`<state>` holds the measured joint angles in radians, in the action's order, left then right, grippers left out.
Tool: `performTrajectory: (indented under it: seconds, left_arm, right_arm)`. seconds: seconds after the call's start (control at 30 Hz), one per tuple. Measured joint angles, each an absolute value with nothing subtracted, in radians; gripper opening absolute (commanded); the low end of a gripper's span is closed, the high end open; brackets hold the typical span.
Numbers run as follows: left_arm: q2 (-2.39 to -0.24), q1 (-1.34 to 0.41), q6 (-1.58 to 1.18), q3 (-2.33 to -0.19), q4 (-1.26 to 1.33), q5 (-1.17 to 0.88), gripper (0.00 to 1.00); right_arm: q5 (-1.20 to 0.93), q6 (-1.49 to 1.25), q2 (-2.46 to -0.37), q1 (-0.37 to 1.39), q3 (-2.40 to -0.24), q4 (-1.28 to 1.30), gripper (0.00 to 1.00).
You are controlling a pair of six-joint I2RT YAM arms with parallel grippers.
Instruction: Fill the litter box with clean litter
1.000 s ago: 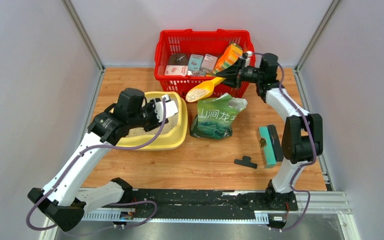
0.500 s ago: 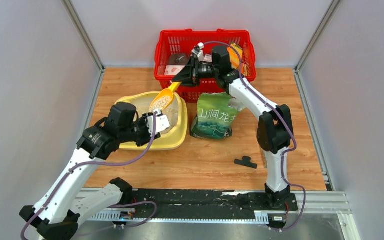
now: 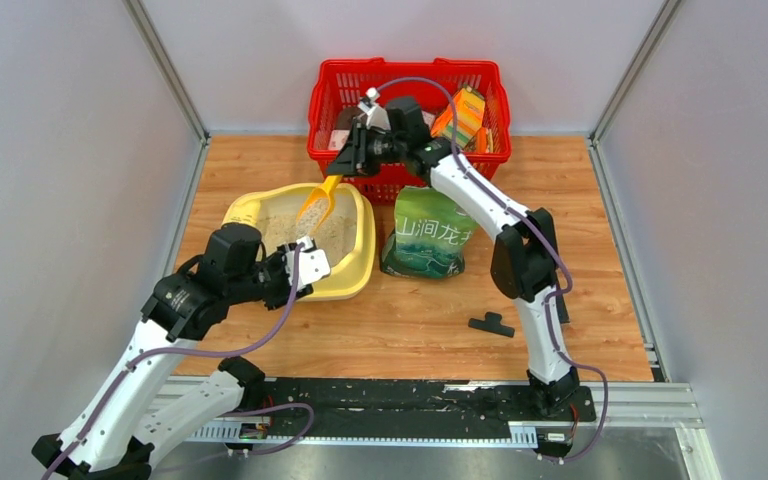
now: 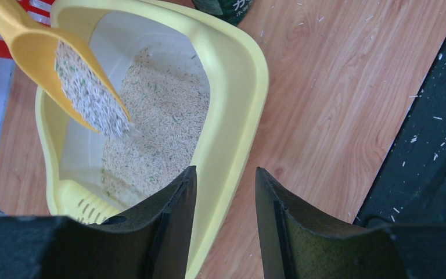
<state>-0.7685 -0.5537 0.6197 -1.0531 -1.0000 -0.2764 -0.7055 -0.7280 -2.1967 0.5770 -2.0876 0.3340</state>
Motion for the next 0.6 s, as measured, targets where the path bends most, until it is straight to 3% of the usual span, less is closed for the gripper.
performTrajectory:
  seconds: [0.33,0.6]
  left_arm:
    - [-0.748,-0.554,0.636,-1.047,-1.032,-0.321,0.50]
    - [-0.772,-0.554,0.635,-1.047,-1.032,-0.353,0.50]
  right_arm:
    - [-0.473,-0.529,-2.343,0.755,-2.319,0.411,0.00]
    - [-0.352,-0.423,-2.351,0.759,-2.366,0.429,0.00]
